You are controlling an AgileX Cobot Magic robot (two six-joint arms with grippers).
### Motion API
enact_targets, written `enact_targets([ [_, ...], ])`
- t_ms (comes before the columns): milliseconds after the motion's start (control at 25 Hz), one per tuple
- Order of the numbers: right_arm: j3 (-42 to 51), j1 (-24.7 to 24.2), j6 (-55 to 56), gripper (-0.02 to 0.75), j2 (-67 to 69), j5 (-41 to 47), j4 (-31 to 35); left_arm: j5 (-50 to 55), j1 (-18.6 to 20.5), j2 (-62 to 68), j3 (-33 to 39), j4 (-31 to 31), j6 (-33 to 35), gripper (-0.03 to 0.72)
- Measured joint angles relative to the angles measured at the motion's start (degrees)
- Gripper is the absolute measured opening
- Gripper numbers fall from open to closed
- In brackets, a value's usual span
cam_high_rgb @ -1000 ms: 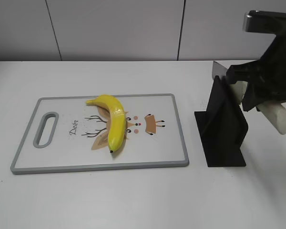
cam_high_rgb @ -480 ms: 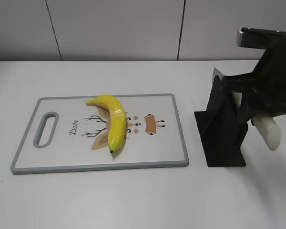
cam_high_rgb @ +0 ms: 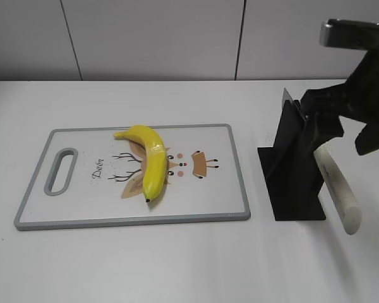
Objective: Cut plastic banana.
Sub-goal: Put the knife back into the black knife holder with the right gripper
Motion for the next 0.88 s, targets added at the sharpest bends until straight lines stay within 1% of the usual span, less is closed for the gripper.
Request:
enact_targets([
  [200, 0.31, 0.00, -7.47, 0.622, -8.26, 1.53, 0.14, 0.00, 0.00, 0.00, 0.00, 0.05, 0.00, 0.567],
  [320, 2.97, 0.00, -13.55, 0.613, -14.10, 1.59, 1.19, 0.00, 0.00, 0.00, 0.00, 0.11, 0.00, 0.567],
  [600, 15.15, 0.00, -22.53, 0.595, -29.82, 1.60, 2.05, 0.00, 0.00, 0.00, 0.00, 0.16, 0.00, 0.567],
  [880, 25.38, 0.00, -25.91, 0.592, -46.77, 1.52, 1.88, 0.00, 0.00, 0.00, 0.00, 0.16, 0.00, 0.567],
])
